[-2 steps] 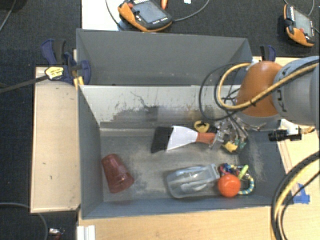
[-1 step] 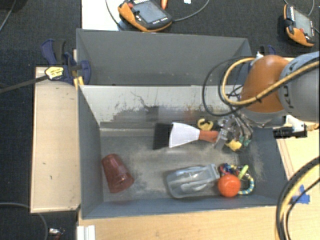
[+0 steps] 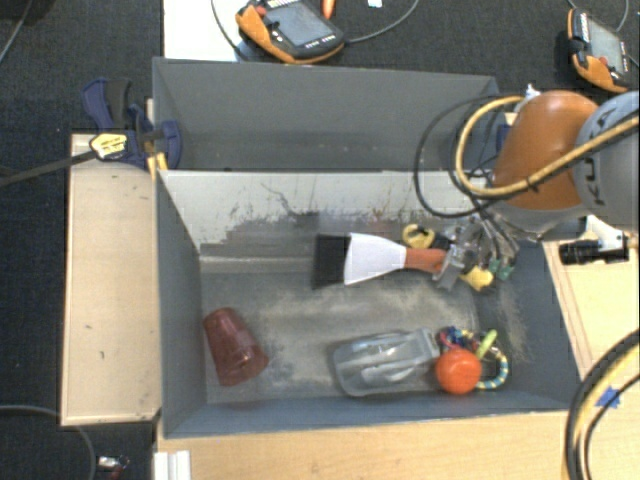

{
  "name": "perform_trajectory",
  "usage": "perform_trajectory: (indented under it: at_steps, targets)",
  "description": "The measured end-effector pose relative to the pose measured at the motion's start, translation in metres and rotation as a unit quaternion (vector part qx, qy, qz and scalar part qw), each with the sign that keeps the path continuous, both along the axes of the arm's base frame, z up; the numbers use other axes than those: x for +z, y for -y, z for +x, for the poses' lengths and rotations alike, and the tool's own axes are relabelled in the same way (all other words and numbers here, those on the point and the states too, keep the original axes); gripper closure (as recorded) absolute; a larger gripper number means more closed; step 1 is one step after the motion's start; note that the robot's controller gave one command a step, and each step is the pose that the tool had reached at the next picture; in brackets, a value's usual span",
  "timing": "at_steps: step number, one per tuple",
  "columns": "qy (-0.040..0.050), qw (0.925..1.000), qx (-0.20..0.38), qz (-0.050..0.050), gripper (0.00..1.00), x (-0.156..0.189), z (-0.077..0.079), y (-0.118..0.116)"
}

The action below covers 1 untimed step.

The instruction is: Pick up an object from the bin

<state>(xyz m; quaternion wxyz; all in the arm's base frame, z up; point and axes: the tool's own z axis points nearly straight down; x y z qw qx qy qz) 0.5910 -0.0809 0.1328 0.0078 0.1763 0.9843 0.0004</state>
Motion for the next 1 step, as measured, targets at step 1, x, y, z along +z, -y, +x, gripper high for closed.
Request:
perform_trajectory:
  at_steps: [1]
  targets:
    - [-0.0017, 1.0000, 0.001, 0.000, 1.00, 0.0392, -0.0010, 0.0000]
